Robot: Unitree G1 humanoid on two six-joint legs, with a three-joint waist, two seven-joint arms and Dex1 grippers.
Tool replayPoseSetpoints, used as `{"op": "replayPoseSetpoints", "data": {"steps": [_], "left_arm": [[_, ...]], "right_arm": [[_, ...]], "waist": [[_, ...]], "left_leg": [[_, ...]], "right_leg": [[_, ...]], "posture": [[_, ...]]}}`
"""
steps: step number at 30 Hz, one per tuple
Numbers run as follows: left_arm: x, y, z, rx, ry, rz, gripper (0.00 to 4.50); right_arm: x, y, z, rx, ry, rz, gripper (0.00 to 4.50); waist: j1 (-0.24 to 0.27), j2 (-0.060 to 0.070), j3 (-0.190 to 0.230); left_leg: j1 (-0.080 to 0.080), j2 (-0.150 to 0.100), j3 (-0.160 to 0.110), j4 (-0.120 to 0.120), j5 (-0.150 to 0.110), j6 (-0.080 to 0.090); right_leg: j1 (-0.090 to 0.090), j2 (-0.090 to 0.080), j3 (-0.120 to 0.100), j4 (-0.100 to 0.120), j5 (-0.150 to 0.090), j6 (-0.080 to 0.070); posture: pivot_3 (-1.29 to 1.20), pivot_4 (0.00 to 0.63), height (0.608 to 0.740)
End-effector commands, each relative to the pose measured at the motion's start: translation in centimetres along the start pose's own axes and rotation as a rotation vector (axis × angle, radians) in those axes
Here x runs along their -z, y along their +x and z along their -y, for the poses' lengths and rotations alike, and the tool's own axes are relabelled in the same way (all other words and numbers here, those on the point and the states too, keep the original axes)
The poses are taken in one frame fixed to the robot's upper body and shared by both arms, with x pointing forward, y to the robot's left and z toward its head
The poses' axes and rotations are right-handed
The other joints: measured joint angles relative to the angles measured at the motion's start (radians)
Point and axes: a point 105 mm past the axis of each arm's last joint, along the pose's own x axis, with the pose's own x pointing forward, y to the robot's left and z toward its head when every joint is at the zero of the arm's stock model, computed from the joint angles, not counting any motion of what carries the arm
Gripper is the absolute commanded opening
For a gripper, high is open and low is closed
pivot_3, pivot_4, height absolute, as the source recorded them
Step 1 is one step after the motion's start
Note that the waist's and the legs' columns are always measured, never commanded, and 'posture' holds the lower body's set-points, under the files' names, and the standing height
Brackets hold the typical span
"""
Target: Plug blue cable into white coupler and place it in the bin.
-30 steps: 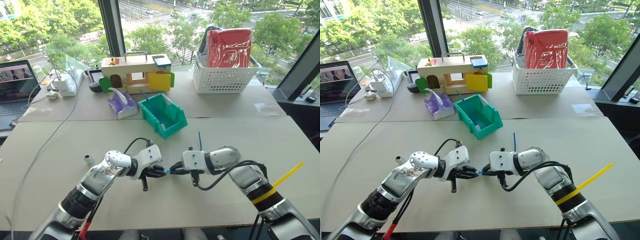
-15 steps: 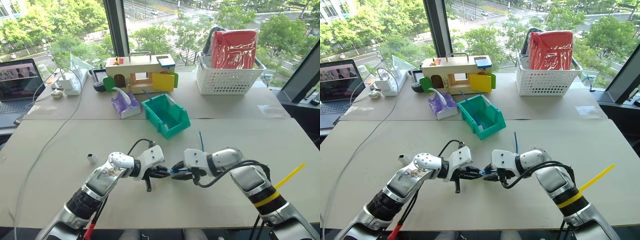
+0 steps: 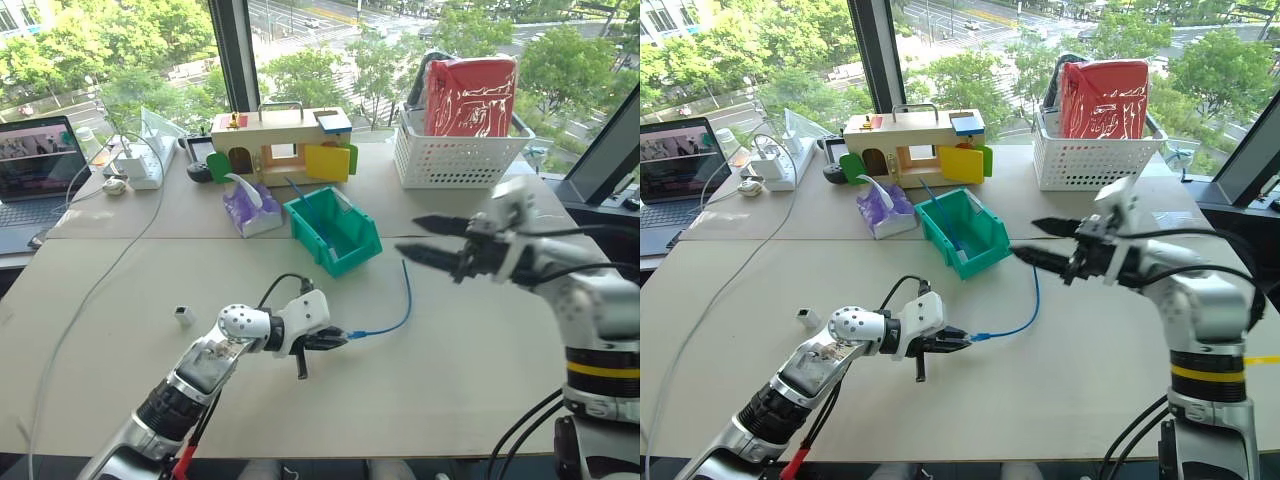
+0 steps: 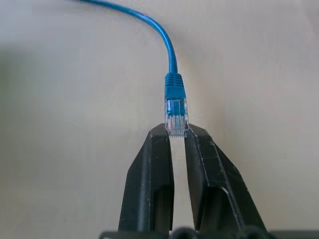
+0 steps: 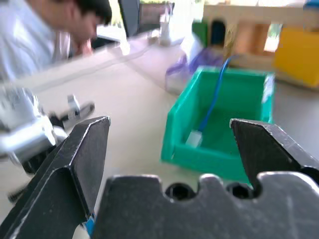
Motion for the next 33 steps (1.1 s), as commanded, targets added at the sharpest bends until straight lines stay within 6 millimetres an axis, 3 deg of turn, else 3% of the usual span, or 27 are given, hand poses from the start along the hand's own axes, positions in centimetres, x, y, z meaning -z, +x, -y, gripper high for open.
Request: {"op": "replayPoseSetpoints", "data": {"steps": [1, 4, 7, 11, 15, 19, 27, 33], "left_arm": [[-3.4, 0.0, -1.9, -0.080, 0.126, 0.131, 0.00], [-5.4, 1.0, -3.0, -0.143, 0.216, 0.214, 0.00], [-6.7, 1.6, -3.9, -0.213, 0.268, 0.275, 0.00], [-7.9, 2.3, -4.3, -0.258, 0.316, 0.327, 0.00], [-8.7, 2.8, -3.4, -0.212, 0.330, 0.379, 0.00], [-9.1, 2.9, -3.0, -0.200, 0.302, 0.401, 0.00], [-9.0, 2.9, -2.8, -0.203, 0.285, 0.400, 0.00], [-8.8, 2.9, -2.9, -0.201, 0.280, 0.383, 0.00]], "right_arm": [[-3.2, -1.3, -2.6, -0.085, 0.050, 0.136, 4.46], [-3.6, -3.7, -4.9, -0.134, 0.190, 0.269, 4.46], [-1.2, -5.4, -6.4, -0.071, 0.319, 0.247, 4.46], [1.9, -6.0, -8.0, 0.001, 0.487, 0.220, 4.46], [4.1, -5.3, -6.2, 0.167, 0.520, 0.207, 4.46], [5.4, -4.8, -2.4, 0.394, 0.516, 0.255, 4.46], [5.7, -3.0, -1.7, 0.412, 0.508, 0.271, 4.46], [5.4, -2.7, -1.1, 0.404, 0.519, 0.301, 4.46]], "waist": [[-0.001, 0.000, 0.000], [0.002, 0.000, 0.000], [0.015, 0.000, 0.000], [0.018, 0.000, 0.000], [-0.002, 0.000, 0.000], [-0.008, 0.000, 0.000], [-0.005, 0.002, -0.001], [-0.005, 0.002, -0.001]], "left_leg": [[0.000, 0.000, 0.000, 0.000, 0.000, 0.000], [0.000, 0.000, 0.000, 0.000, 0.000, 0.000], [0.000, 0.000, 0.000, 0.000, -0.001, 0.002], [-0.001, -0.001, 0.000, 0.002, -0.002, 0.003], [0.001, -0.001, 0.000, 0.002, -0.002, 0.003], [0.001, -0.001, 0.000, 0.002, -0.002, 0.003], [0.000, -0.001, 0.000, 0.001, -0.002, 0.003], [0.000, -0.001, 0.000, 0.001, -0.002, 0.003]], "right_leg": [[0.000, 0.000, 0.000, 0.000, 0.000, 0.000], [0.001, 0.000, 0.000, 0.000, 0.000, 0.000], [0.002, 0.000, 0.000, -0.002, 0.000, 0.000], [0.002, 0.000, 0.000, -0.002, 0.000, 0.001], [0.003, 0.000, 0.001, -0.001, 0.000, 0.001], [0.003, 0.000, 0.001, -0.001, 0.000, 0.002], [0.002, 0.000, 0.001, -0.002, 0.000, 0.002], [0.002, 0.000, 0.001, -0.002, 0.000, 0.002]], "posture": [[0.00, 0.150, 0.740], [0.00, 0.150, 0.740], [0.00, 0.150, 0.740], [0.00, 0.150, 0.740], [0.00, 0.150, 0.740], [0.00, 0.150, 0.740], [0.00, 0.150, 0.740], [0.00, 0.150, 0.740]]}}
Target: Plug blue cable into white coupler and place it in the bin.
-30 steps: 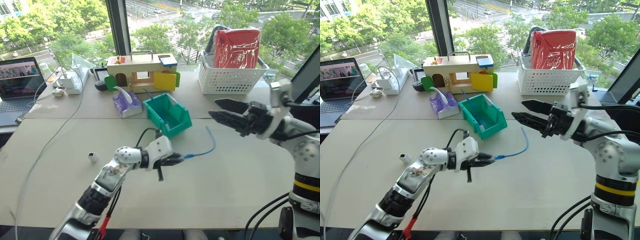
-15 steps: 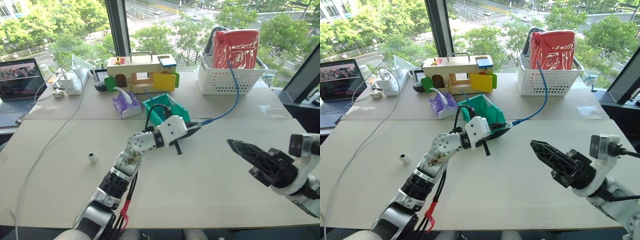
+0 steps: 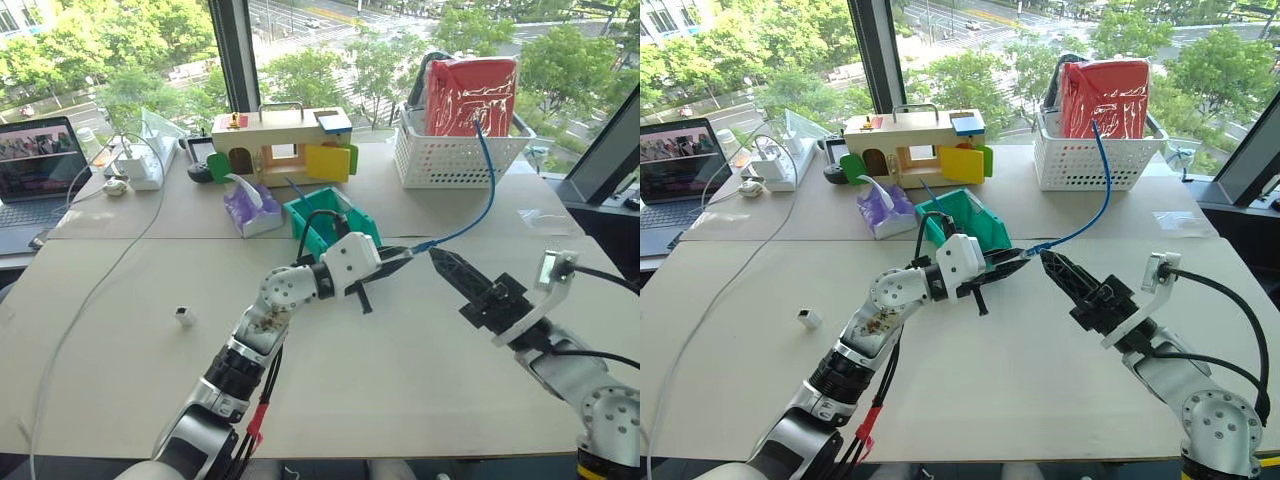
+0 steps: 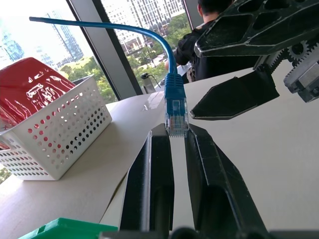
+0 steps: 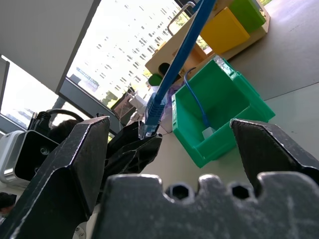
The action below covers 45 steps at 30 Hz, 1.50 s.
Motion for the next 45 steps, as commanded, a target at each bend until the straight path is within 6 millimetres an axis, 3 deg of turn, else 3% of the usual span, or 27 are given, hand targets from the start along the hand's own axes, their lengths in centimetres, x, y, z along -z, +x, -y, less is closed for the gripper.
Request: {"op": "replayPoseSetpoints", "data": {"steps": [1, 5, 15, 25, 27, 32, 37, 40, 45], "left_arm": [[-1.1, -0.1, -0.2, -0.006, 0.017, 0.030, 0.00], [-1.0, -0.2, -0.1, -0.009, 0.010, 0.023, 0.00], [-1.0, -0.3, 0.0, -0.028, -0.004, 0.020, 0.00], [-1.0, -0.7, -0.6, -0.053, -0.050, 0.027, 0.00], [-1.3, -1.2, -1.2, -0.062, -0.120, 0.058, 0.99], [-1.1, -3.3, -2.7, -0.060, -0.113, 0.030, 2.82], [-1.7, -8.8, -7.0, -0.207, -0.135, 0.028, 4.47], [-1.3, -15.6, -10.8, -0.399, -0.112, -0.066, 4.47], [-0.5, -24.7, -11.5, -0.389, -0.036, -0.329, 4.47]], "right_arm": [[-1.0, 0.4, -0.6, -0.039, -0.011, 0.046, 4.46], [-1.0, 0.8, -1.1, -0.058, 0.000, 0.051, 3.51], [-0.6, 2.0, -1.9, -0.089, 0.019, 0.037, 0.05], [-0.8, 2.2, -1.8, -0.085, 0.015, 0.042, 0.05], [-1.0, 2.3, -1.6, -0.082, 0.014, 0.047, 0.00], [-1.6, 2.6, -1.5, -0.087, 0.005, 0.057, 0.00], [-2.7, 3.1, -1.6, -0.113, -0.015, 0.059, 0.00], [-2.9, 3.9, -1.7, -0.137, -0.023, 0.037, 0.00], [-2.1, 5.3, -2.0, -0.172, -0.033, -0.026, 0.00]], "waist": [[0.000, 0.000, 0.000], [-0.002, 0.000, 0.000], [-0.001, 0.000, 0.000], [-0.002, 0.000, 0.000], [-0.004, 0.000, 0.000], [-0.005, 0.000, 0.000], [-0.009, 0.001, 0.000], [-0.018, 0.001, 0.000], [-0.031, 0.002, 0.001]], "left_leg": [[0.000, 0.000, 0.000, 0.000, 0.000, 0.000], [0.000, 0.000, 0.000, 0.000, 0.000, 0.000], [0.000, 0.000, 0.000, 0.000, 0.000, 0.000], [0.000, 0.000, 0.000, 0.000, 0.000, 0.000], [0.000, 0.000, 0.000, 0.000, 0.000, 0.000], [0.000, 0.000, 0.000, 0.000, 0.000, 0.000], [0.000, 0.000, 0.000, -0.001, 0.000, 0.000], [0.000, 0.000, 0.000, -0.001, 0.000, 0.000], [-0.002, 0.001, 0.001, -0.003, 0.000, 0.000]], "right_leg": [[0.000, 0.000, 0.000, 0.000, 0.000, 0.000], [0.000, 0.000, 0.000, 0.000, 0.000, 0.000], [0.000, 0.000, 0.000, 0.000, 0.000, 0.000], [0.000, 0.000, 0.000, 0.000, 0.000, 0.000], [0.000, 0.000, 0.000, 0.000, 0.000, 0.000], [-0.001, 0.000, 0.000, 0.001, 0.000, 0.000], [-0.002, 0.000, 0.000, 0.001, 0.000, 0.000], [-0.003, 0.000, 0.000, 0.002, 0.000, 0.000], [-0.009, 0.000, 0.000, 0.004, 0.000, -0.001]], "posture": [[0.00, 0.150, 0.740], [0.00, 0.150, 0.740], [0.00, 0.150, 0.740], [0.00, 0.150, 0.740], [0.00, 0.150, 0.740], [0.00, 0.150, 0.740], [0.00, 0.150, 0.740], [0.00, 0.150, 0.740], [0.00, 0.150, 0.740]]}}
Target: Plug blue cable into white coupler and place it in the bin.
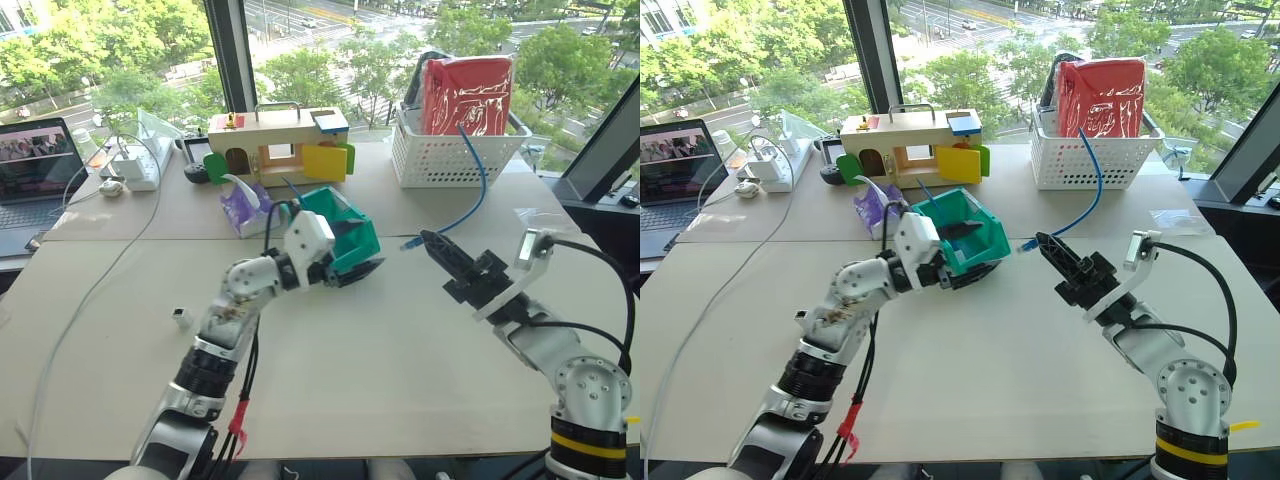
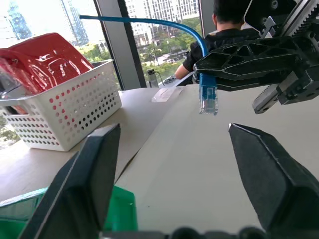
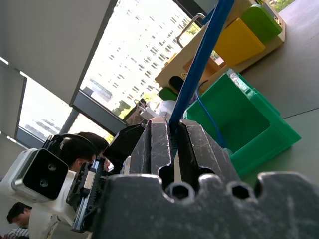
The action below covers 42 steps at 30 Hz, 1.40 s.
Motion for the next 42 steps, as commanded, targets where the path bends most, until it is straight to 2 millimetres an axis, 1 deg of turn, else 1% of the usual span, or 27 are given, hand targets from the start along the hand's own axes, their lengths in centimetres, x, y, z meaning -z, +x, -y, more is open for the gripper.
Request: {"op": "replayPoseSetpoints", "data": {"steps": [1, 2, 4, 7, 12, 13, 15, 19, 25, 29, 31, 36, 42], "left_arm": [[0.6, -4.9, -2.8, -0.019, 0.062, -0.097, 4.47], [1.4, -6.0, -3.0, -0.007, 0.062, -0.142, 4.47], [2.7, -7.4, -3.2, -0.010, 0.045, -0.188, 4.47], [4.7, -9.0, -2.5, -0.007, -0.015, -0.227, 4.47], [6.9, -10.5, -0.1, 0.057, -0.123, -0.266, 4.47], [7.3, -10.8, 0.2, 0.063, -0.132, -0.278, 4.47], [7.9, -11.3, 0.1, 0.045, -0.139, -0.298, 4.47], [9.0, -11.4, 0.0, 0.021, -0.153, -0.329, 4.47], [10.1, -10.2, 0.6, 0.038, -0.168, -0.332, 4.47], [10.8, -10.3, 0.9, 0.042, -0.177, -0.345, 4.47], [11.2, -10.8, 0.8, 0.041, -0.174, -0.372, 4.47], [11.2, -11.6, 0.0, 0.044, -0.174, -0.396, 4.47], [11.2, -11.4, 0.0, 0.030, -0.196, -0.383, 4.47]], "right_arm": [[0.2, 1.2, -1.1, -0.069, -0.030, -0.046, 0.00], [0.3, 1.3, -1.1, -0.075, -0.034, -0.057, 0.00], [0.3, 1.5, -1.0, -0.081, -0.037, -0.066, 0.00], [0.2, 1.6, -1.0, -0.088, -0.036, -0.067, 0.00], [0.4, 1.5, -1.0, -0.088, -0.036, -0.072, 0.00], [0.4, 1.5, -1.0, -0.088, -0.036, -0.072, 0.00], [0.4, 1.4, -1.0, -0.087, -0.038, -0.072, 0.00], [0.4, 1.4, -1.0, -0.081, -0.044, -0.068, 0.00], [0.3, 1.5, -1.0, -0.079, -0.051, -0.064, 0.00], [0.2, 1.4, -1.0, -0.075, -0.056, -0.064, 0.00], [0.2, 1.4, -1.0, -0.073, -0.057, -0.064, 0.00], [0.3, 1.4, -0.9, -0.072, -0.057, -0.065, 0.00], [0.3, 1.4, -0.8, -0.070, -0.056, -0.065, 0.00]], "waist": [[0.002, 0.000, 0.000], [0.003, 0.000, 0.000], [0.008, 0.001, 0.000], [0.016, 0.001, 0.000], [0.012, 0.001, 0.000], [0.011, 0.001, 0.000], [0.011, 0.001, 0.000], [0.010, 0.001, 0.000], [0.009, 0.001, 0.000], [0.003, 0.001, 0.000], [0.002, 0.001, 0.000], [0.003, 0.001, 0.000], [0.003, 0.001, 0.000]], "left_leg": [[-0.002, 0.000, 0.000, 0.000, 0.000, 0.000], [-0.003, 0.000, 0.000, 0.000, 0.000, 0.000], [-0.003, 0.000, 0.000, 0.000, 0.000, 0.000], [-0.004, 0.000, 0.000, 0.000, 0.000, 0.000], [-0.004, 0.001, 0.000, 0.000, 0.000, 0.000], [-0.004, 0.001, 0.000, 0.000, 0.000, 0.000], [-0.003, 0.001, 0.000, 0.000, 0.000, 0.000], [-0.003, 0.001, 0.000, 0.000, 0.000, 0.000], [-0.003, 0.001, 0.000, 0.000, 0.000, 0.000], [-0.003, 0.001, 0.000, 0.000, 0.000, 0.000], [-0.003, 0.001, 0.000, 0.000, 0.000, 0.000], [-0.003, 0.001, 0.000, 0.000, 0.000, 0.000], [-0.003, 0.001, 0.000, 0.000, 0.000, 0.000]], "right_leg": [[-0.002, 0.000, 0.000, 0.001, 0.000, 0.000], [-0.003, 0.000, 0.000, 0.001, 0.000, 0.000], [-0.003, 0.000, 0.000, 0.001, 0.000, 0.000], [-0.002, 0.000, 0.000, 0.000, 0.000, 0.000], [-0.004, 0.000, 0.000, 0.001, 0.000, 0.000], [-0.004, 0.000, 0.000, 0.001, 0.000, 0.000], [-0.004, 0.000, 0.000, 0.001, 0.000, 0.000], [-0.004, 0.000, 0.000, 0.002, 0.000, 0.000], [-0.004, 0.000, 0.000, 0.002, 0.000, -0.001], [-0.004, 0.000, 0.000, 0.002, 0.000, -0.001], [-0.004, 0.000, 0.000, 0.003, 0.000, -0.001], [-0.004, 0.000, 0.000, 0.003, 0.000, -0.001], [-0.004, 0.000, 0.000, 0.003, 0.000, -0.001]], "posture": [[0.00, 0.150, 0.740], [0.00, 0.150, 0.740], [0.00, 0.150, 0.740], [0.00, 0.150, 0.740], [0.00, 0.150, 0.740], [0.00, 0.150, 0.740], [0.00, 0.150, 0.740], [0.00, 0.150, 0.740], [0.00, 0.150, 0.740], [0.00, 0.150, 0.740], [0.00, 0.150, 0.740], [0.00, 0.150, 0.740], [0.00, 0.150, 0.740]]}}
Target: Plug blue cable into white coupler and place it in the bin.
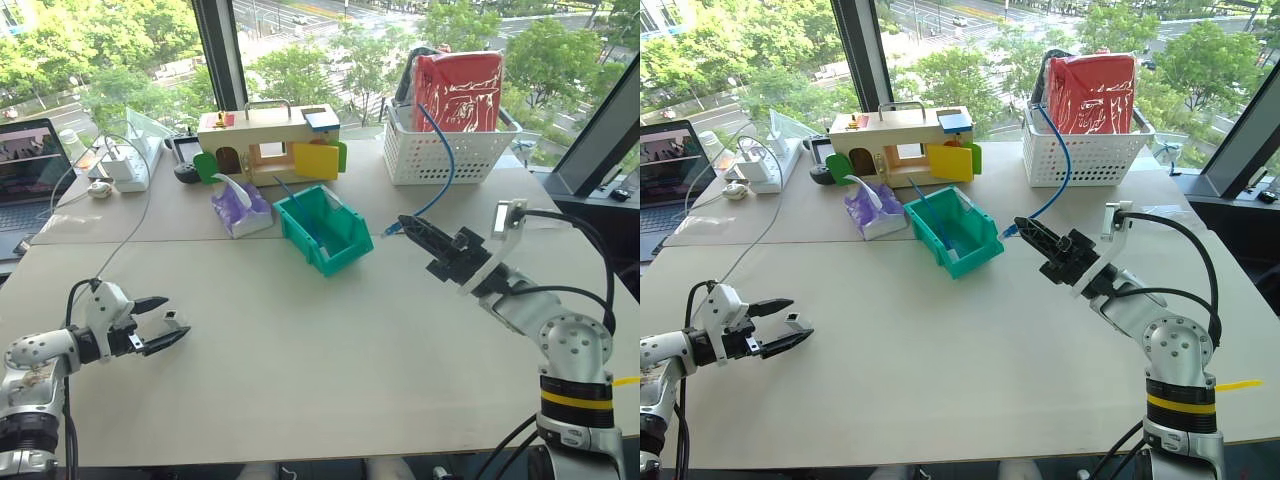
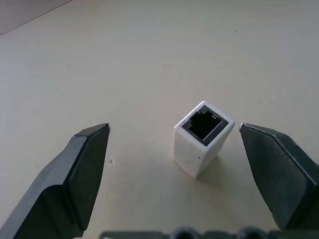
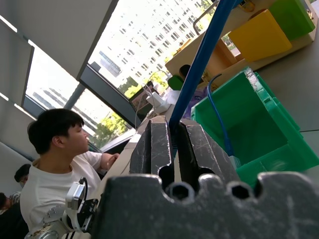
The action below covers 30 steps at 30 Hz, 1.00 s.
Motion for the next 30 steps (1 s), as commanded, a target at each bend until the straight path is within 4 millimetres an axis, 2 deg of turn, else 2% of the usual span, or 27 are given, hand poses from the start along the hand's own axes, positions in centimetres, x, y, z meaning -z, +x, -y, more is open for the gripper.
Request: {"op": "replayPoseSetpoints", "data": {"steps": [1, 4, 19, 22, 29, 30], "left_arm": [[-0.9, -0.1, -0.3, -0.023, 0.008, 0.038, 4.47], [-0.5, 0.1, 0.4, -0.007, 0.001, 0.029, 4.47], [-0.1, 0.1, 0.6, 0.008, 0.012, 0.005, 4.47], [-0.2, 0.4, 0.7, 0.023, -0.006, 0.015, 3.71], [-0.1, 0.2, 0.7, 0.032, -0.008, 0.007, 1.05], [-0.1, 0.2, 0.7, 0.031, -0.008, 0.007, 0.86]], "right_arm": [[-0.8, -0.3, -0.8, -0.029, -0.032, 0.027, 0.00], [-0.8, -0.3, -0.8, -0.029, -0.029, 0.027, 0.00], [-0.4, 0.1, -1.0, -0.042, -0.029, 0.012, 0.00], [-0.3, 0.1, -1.0, -0.040, -0.030, 0.013, 0.00], [-0.4, 0.0, -1.0, -0.036, -0.035, 0.016, 0.00], [-0.4, 0.0, -0.9, -0.035, -0.035, 0.016, 0.00]], "waist": [[-0.001, 0.000, 0.000], [-0.001, 0.000, 0.000], [0.000, 0.000, 0.000], [0.000, 0.000, 0.000], [-0.001, 0.000, 0.000], [-0.001, 0.000, 0.000]], "left_leg": [[0.000, 0.000, 0.000, 0.000, 0.000, 0.000], [0.000, 0.000, 0.000, 0.000, 0.000, 0.000], [0.000, 0.000, 0.000, 0.000, 0.000, 0.000], [0.000, 0.000, 0.000, 0.000, 0.000, 0.000], [0.000, 0.000, 0.000, 0.000, 0.000, 0.000], [0.000, 0.000, 0.000, 0.000, 0.000, 0.000]], "right_leg": [[0.000, 0.000, 0.000, 0.000, 0.000, 0.000], [0.000, 0.000, 0.000, 0.000, 0.000, 0.000], [0.000, 0.000, 0.000, 0.000, 0.000, 0.000], [0.000, 0.000, 0.000, 0.000, 0.000, 0.000], [0.000, 0.000, 0.000, 0.000, 0.000, 0.000], [0.000, 0.000, 0.000, 0.000, 0.000, 0.000]], "posture": [[0.00, 0.150, 0.740], [0.00, 0.150, 0.740], [0.00, 0.150, 0.740], [0.00, 0.150, 0.740], [0.00, 0.150, 0.740], [0.00, 0.150, 0.740]]}}
